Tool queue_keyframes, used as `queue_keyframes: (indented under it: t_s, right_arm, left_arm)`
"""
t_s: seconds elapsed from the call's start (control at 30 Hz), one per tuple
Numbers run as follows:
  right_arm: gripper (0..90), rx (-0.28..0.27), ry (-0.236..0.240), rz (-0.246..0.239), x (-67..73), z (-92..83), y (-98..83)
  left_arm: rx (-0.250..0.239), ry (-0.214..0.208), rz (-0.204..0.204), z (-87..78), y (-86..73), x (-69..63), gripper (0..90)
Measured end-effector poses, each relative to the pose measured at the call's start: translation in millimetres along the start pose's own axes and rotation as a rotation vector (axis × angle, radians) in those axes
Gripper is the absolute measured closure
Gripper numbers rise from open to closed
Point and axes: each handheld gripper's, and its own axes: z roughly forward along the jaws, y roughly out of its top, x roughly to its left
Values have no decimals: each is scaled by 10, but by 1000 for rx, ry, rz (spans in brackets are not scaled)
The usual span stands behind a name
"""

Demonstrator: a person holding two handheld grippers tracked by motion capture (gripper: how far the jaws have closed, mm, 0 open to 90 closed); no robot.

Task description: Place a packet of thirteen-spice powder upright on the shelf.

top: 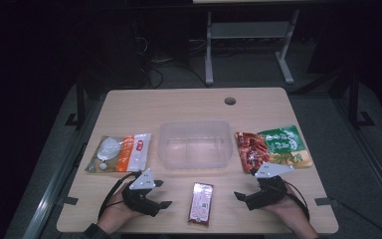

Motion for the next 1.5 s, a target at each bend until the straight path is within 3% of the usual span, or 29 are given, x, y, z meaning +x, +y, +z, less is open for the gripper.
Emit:
queue_keyframes:
  t_s: [0.1, 0.13, 0.2, 0.33, 0.37, 0.43, 0.47, 0.53, 0.73, 1.0, 1.5]
  right_arm:
    - [84, -2, -9, -1, 6, -17, 0]
    - [100, -1, -3, -2, 1, -23, 2]
    - [140, 12, 31, 11, -13, -35, -3]
    - [149, 35, 63, 23, -45, -11, -27]
    - [134, 44, 58, 13, -23, 1, -22]
    - [133, 43, 56, 12, -11, 4, -22]
    - [121, 47, 49, 18, 14, 13, -23]
    - [114, 44, 47, 17, 20, 21, -24]
    - [98, 46, 32, 17, 57, 45, -16]
    - [86, 33, 5, 25, 31, 45, -22]
    - [78, 36, -6, 26, 44, 53, -29]
  left_arm:
    - [-6, -15, -6, 5, 15, -10, 392]
    - [-4, -20, -8, 5, 28, -14, 392]
    - [-11, -38, -20, 0, 60, -23, 482]
    - [-11, -73, -47, 23, 130, -54, 676]
    - [-3, -82, -38, 35, 149, -65, 770]
    - [6, -105, -36, 62, 185, -98, 807]
    - [5, -113, -32, 70, 201, -117, 885]
    - [3, -132, -39, 82, 231, -160, 895]
    - [-5, -164, 14, 134, 356, -308, 896]
    - [-23, -210, 47, 247, 499, -463, 897]
    - [-33, -274, 75, 548, 707, -703, 896]
